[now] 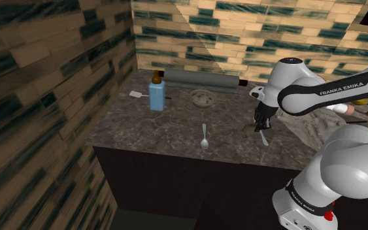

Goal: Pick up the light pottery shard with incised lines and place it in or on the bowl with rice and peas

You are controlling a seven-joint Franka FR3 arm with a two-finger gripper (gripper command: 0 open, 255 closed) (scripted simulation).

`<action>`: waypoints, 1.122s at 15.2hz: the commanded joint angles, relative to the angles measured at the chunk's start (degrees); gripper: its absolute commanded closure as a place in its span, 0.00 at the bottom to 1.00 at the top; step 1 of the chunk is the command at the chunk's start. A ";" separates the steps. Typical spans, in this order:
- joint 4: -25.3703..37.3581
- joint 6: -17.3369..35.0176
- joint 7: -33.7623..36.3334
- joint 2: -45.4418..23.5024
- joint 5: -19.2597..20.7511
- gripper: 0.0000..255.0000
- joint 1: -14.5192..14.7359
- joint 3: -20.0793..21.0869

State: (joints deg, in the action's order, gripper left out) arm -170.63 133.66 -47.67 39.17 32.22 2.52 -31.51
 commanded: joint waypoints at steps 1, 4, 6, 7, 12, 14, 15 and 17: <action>0.60 -2.55 -0.25 1.92 -0.79 1.00 0.09 0.73; 1.73 -6.15 -0.66 4.45 -1.96 1.00 0.27 1.78; 2.57 -8.43 -0.92 5.93 -2.73 1.00 0.41 2.47; 3.02 -9.54 -1.04 6.61 -3.11 1.00 0.50 2.81; 5.48 -14.78 -1.59 9.48 -4.93 1.00 0.96 4.47; 6.56 -16.75 -1.79 10.40 -5.62 1.00 1.16 5.11; 7.12 -17.70 -1.89 10.81 -5.96 1.00 1.26 5.43; 8.28 -19.57 -2.07 11.55 -6.62 1.00 1.47 6.04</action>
State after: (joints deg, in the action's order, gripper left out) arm -162.90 115.00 -49.69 50.38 25.95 3.85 -25.79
